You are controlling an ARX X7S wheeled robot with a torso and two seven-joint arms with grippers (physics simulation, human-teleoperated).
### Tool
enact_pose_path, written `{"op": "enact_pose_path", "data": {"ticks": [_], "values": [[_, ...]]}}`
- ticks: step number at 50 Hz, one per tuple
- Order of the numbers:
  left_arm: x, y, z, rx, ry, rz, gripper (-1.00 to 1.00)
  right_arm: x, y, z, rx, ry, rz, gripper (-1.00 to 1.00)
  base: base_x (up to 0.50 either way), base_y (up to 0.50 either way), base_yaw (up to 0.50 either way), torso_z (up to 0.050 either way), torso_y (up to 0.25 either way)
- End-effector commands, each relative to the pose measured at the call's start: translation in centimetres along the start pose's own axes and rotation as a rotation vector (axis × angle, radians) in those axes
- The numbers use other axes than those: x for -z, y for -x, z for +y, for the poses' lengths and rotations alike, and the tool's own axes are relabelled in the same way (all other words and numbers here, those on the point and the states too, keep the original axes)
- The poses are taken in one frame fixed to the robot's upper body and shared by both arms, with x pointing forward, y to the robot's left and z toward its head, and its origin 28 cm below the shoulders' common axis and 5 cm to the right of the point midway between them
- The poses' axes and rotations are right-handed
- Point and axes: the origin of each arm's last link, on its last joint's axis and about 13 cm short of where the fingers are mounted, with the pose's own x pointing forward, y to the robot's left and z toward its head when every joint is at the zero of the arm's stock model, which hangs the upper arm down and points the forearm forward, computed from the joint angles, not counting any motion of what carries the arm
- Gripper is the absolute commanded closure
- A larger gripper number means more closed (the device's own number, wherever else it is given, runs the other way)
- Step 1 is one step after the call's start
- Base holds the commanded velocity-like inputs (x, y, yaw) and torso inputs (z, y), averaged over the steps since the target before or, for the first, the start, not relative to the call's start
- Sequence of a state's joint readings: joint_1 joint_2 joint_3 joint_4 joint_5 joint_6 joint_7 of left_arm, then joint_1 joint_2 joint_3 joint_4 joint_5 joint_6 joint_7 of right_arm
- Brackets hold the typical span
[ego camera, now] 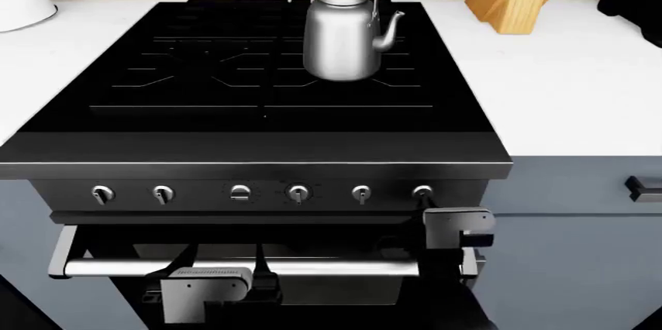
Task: Turn off the front right burner of the stove.
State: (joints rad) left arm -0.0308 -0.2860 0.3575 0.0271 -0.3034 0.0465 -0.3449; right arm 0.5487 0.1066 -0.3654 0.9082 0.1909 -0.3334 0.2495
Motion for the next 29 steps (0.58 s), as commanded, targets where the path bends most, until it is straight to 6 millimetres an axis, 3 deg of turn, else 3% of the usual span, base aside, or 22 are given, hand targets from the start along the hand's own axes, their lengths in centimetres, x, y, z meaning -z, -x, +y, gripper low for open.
{"op": "enact_pose_path", "data": {"ticks": [1, 29], "values": [[0.0, -0.08, -0.05, 0.001, 0.0, 0.0, -1.0, -2.9, -2.95, -0.44, -0.021, -0.109, -0.031, 1.0, 0.02, 0.0, 0.01, 0.0, 0.0], [-0.02, -0.1, -0.07, 0.002, 0.0, 0.0, -1.0, -2.67, -2.77, -0.64, -0.035, -0.428, 0.018, 1.0, 0.02, 0.0, 0.01, -0.001, 0.0]]}}
